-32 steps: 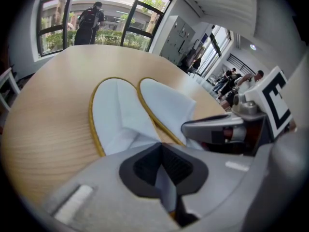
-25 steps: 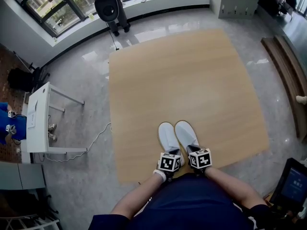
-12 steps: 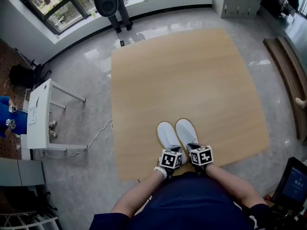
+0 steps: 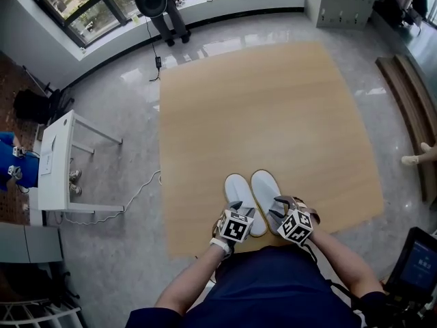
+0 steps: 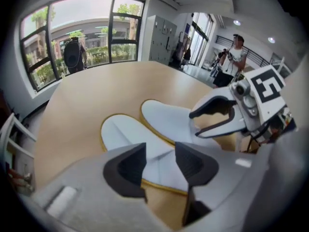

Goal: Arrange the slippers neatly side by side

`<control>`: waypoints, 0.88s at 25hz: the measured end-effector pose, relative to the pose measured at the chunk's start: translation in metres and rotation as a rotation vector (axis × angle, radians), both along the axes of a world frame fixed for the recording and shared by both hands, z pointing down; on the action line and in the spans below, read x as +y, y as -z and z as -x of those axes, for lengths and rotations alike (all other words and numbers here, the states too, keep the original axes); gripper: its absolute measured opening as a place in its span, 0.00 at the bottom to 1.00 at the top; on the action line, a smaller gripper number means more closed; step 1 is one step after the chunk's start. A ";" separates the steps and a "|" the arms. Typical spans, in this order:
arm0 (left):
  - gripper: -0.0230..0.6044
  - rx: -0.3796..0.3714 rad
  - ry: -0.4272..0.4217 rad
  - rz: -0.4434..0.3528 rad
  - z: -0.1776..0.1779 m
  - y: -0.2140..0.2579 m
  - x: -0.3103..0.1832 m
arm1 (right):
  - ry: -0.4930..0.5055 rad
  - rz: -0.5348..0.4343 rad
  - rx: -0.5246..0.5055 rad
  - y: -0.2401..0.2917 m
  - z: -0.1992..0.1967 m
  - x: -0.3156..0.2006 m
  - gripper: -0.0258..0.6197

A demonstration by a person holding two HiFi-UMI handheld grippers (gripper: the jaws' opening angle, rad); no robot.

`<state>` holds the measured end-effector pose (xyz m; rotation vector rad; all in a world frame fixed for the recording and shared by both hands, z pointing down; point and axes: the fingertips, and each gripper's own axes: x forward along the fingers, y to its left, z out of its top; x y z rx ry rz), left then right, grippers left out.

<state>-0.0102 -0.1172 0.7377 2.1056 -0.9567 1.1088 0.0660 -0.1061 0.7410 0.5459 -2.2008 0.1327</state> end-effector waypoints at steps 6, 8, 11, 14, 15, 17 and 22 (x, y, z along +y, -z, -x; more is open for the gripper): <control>0.45 -0.145 -0.223 0.076 -0.006 -0.040 0.023 | 0.167 0.121 0.028 -0.028 0.000 0.013 0.33; 0.45 -0.167 -0.244 0.055 -0.005 -0.043 0.023 | 0.107 0.111 0.009 -0.028 0.001 0.011 0.33; 0.45 -0.161 -0.262 0.049 -0.004 -0.043 0.023 | -0.061 0.094 -0.057 -0.027 0.002 0.006 0.33; 0.45 -0.178 -0.329 0.037 -0.007 -0.043 0.022 | -0.132 0.077 -0.071 -0.027 0.001 0.006 0.33; 0.45 -0.186 -0.352 0.034 -0.008 -0.044 0.021 | -0.133 0.080 -0.070 -0.027 0.001 0.006 0.33; 0.45 -0.191 -0.375 0.041 -0.008 -0.045 0.020 | -0.125 0.088 -0.069 -0.028 0.002 0.006 0.33; 0.45 -0.174 -0.371 0.037 -0.009 -0.042 0.021 | -0.129 0.089 -0.069 -0.027 0.001 0.006 0.33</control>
